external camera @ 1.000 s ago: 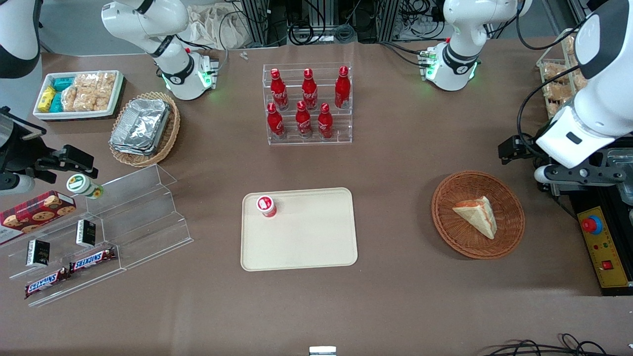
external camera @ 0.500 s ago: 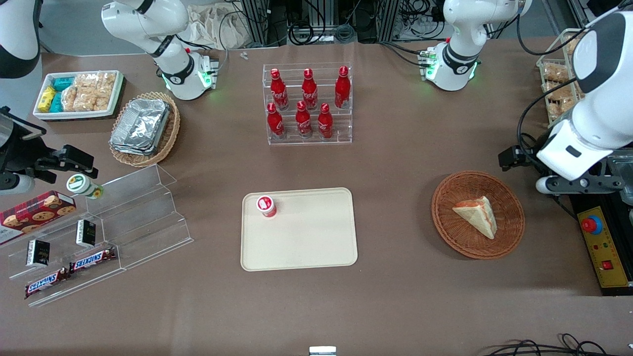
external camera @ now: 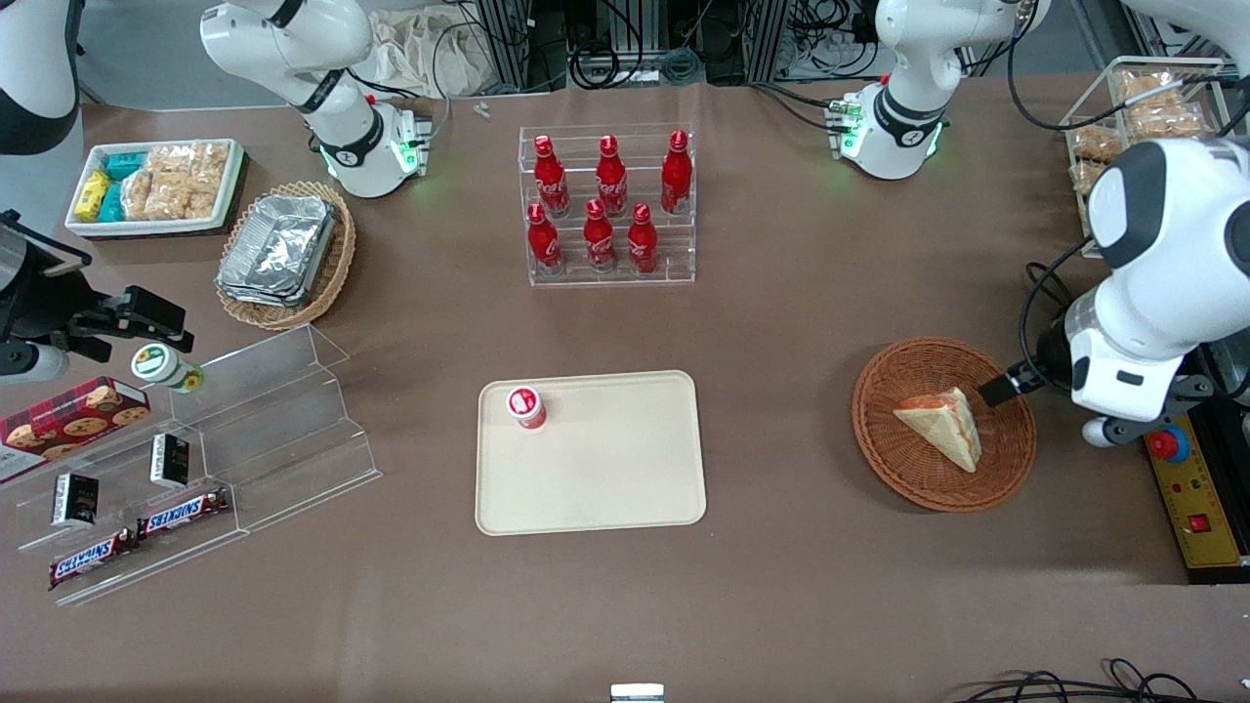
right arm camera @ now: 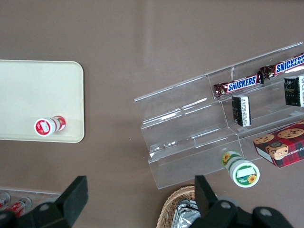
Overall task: Place sandwich from basket to tray
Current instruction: 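Move the left gripper down over the wrapped sandwich in the wicker basket, then close the left gripper on the wrapped sandwich's edge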
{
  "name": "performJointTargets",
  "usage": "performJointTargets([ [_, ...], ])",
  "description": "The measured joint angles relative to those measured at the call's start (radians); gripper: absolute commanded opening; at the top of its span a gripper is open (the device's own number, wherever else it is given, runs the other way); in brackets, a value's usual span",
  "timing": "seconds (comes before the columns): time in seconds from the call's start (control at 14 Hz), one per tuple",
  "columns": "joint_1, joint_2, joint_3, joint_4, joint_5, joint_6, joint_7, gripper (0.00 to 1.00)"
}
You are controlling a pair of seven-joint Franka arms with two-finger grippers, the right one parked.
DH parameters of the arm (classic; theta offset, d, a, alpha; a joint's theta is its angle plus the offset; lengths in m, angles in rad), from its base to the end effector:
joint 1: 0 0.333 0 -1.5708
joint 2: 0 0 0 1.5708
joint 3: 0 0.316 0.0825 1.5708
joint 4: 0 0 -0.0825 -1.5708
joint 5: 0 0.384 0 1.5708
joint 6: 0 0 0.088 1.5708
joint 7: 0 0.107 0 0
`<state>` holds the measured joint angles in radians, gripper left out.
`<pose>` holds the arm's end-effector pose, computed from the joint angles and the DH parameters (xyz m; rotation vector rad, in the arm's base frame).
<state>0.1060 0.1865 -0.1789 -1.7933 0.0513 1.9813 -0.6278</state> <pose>0.6117 -0.0358 0.4460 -3.0175 -0.8313 -0.0145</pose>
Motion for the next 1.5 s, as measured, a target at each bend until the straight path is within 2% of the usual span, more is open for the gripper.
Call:
performJointTargets([
  [0.21,0.009,0.035,0.005,-0.103,0.000,0.138,-0.163,1.00],
  [0.57,0.008,0.114,0.004,-0.115,0.002,0.176,-0.330,1.00],
  [1.07,0.007,0.177,0.001,-0.120,0.002,0.212,-0.385,1.00],
  [1.5,0.008,0.194,0.001,-0.195,0.002,0.317,-0.392,1.00],
])
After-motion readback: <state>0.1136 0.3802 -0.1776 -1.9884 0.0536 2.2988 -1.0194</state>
